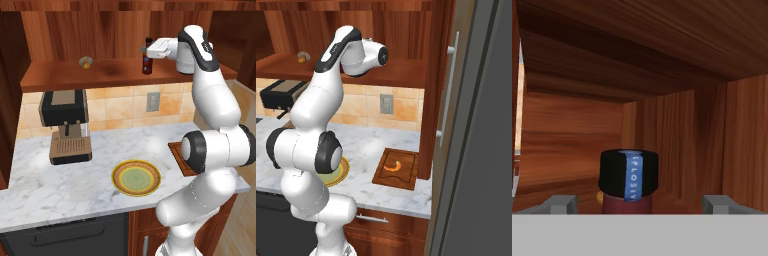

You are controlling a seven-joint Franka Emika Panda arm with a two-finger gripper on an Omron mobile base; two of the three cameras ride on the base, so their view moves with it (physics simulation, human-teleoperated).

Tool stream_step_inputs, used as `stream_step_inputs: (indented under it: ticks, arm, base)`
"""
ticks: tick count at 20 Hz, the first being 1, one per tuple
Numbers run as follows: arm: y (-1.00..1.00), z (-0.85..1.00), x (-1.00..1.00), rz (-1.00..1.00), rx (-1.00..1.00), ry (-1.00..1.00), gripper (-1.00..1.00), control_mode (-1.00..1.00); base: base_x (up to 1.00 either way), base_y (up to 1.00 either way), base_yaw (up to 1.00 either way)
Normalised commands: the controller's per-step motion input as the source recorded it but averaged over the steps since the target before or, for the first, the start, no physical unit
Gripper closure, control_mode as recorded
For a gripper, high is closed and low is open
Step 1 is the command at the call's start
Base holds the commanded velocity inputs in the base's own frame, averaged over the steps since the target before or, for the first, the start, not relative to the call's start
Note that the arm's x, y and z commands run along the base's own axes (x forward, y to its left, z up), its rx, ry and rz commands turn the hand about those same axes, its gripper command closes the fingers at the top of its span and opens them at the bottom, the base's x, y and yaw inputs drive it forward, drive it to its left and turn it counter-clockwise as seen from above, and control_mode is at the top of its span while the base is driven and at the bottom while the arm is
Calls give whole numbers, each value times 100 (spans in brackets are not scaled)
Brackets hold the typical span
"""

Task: Pick the shrimp from the plate and place it on the cutting board. Then pick the condiment bottle from the cabinet and place it next to the cutting board.

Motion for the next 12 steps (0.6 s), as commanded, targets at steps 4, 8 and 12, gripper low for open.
stream_step_inputs:
  ticks: [4, 8, 12]
  arm:
    - [4, 0, 1, 0, 0, 6, 100, -100]
    - [0, 0, 2, 0, 0, 3, 100, -100]
    - [0, 0, 0, 0, 0, 0, 100, -100]
  base:
    - [0, 0, 0]
    - [0, 0, 0]
    - [0, 0, 0]
